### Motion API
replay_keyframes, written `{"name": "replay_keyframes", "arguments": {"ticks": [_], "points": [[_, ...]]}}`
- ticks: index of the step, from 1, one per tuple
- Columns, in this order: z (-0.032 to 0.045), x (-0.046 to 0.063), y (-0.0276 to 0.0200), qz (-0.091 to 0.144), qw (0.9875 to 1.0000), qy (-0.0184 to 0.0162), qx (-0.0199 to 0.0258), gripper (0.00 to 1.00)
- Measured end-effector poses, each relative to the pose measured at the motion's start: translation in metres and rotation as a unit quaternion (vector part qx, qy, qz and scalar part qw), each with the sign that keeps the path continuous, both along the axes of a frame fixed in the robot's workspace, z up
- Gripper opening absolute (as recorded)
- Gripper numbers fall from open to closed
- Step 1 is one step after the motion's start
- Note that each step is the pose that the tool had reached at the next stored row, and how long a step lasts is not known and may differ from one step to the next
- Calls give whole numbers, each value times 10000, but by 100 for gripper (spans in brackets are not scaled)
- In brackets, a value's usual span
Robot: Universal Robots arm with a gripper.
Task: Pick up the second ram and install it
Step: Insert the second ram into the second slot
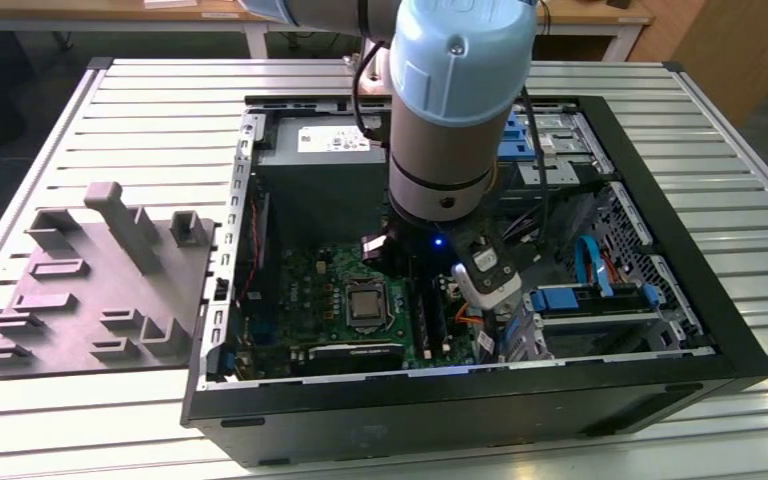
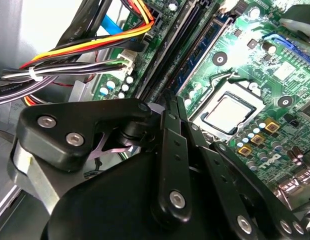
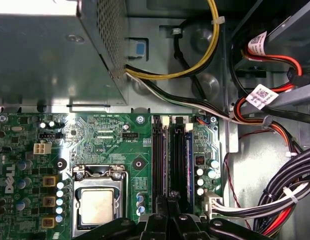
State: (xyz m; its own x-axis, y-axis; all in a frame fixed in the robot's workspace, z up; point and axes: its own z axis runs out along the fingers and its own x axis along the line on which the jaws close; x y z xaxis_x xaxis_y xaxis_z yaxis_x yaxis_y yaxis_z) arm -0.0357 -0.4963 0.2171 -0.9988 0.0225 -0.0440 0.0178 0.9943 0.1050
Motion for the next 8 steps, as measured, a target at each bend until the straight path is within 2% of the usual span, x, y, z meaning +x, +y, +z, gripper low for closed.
{"name": "replay_keyframes", "arguments": {"ticks": [8], "points": [[-16,0,0,0,10000,-1,2,11]]}}
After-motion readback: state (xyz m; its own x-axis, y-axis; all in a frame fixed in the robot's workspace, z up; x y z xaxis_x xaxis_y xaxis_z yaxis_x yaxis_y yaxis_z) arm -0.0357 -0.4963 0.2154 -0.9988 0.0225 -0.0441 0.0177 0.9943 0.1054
